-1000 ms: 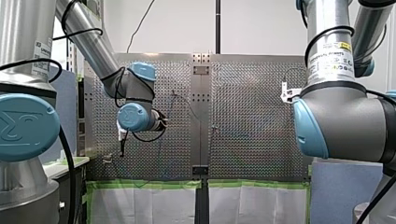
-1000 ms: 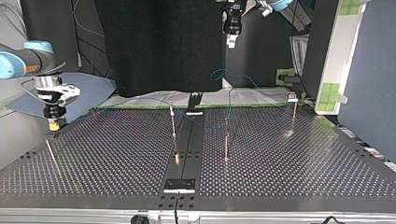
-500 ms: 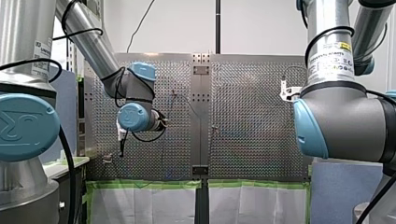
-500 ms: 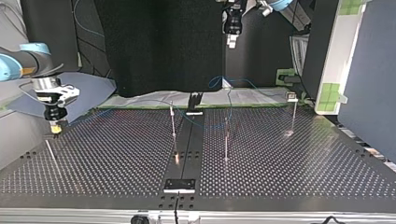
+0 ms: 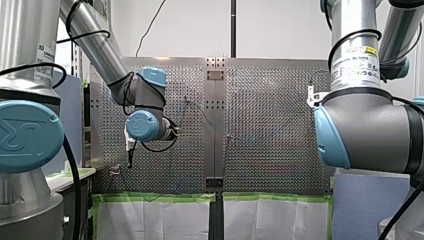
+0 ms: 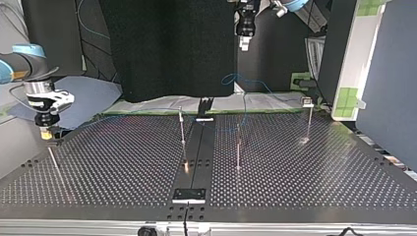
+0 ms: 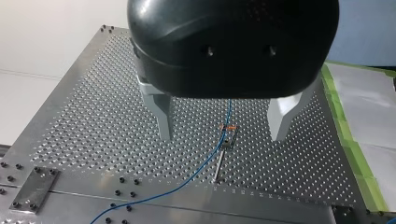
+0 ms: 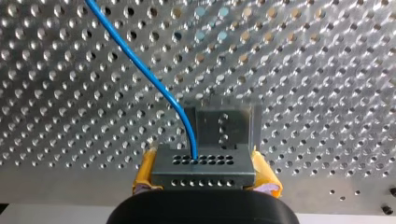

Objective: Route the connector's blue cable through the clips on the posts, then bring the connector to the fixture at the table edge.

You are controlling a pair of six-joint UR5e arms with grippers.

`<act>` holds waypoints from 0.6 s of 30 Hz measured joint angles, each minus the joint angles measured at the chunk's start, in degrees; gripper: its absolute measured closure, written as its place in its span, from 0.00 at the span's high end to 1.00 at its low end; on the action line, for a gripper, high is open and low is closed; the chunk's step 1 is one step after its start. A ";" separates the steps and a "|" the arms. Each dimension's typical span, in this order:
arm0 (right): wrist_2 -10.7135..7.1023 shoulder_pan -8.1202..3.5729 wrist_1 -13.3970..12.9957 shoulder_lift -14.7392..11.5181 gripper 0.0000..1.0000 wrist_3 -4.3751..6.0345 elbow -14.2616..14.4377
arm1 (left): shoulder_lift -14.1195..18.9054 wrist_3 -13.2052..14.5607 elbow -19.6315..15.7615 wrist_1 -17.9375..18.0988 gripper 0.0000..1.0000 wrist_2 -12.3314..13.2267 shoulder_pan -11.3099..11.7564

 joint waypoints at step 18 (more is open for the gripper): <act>-1.49 0.33 -0.69 1.48 0.21 -1.94 -1.89 | 0.00 0.12 0.03 0.04 1.00 0.00 0.14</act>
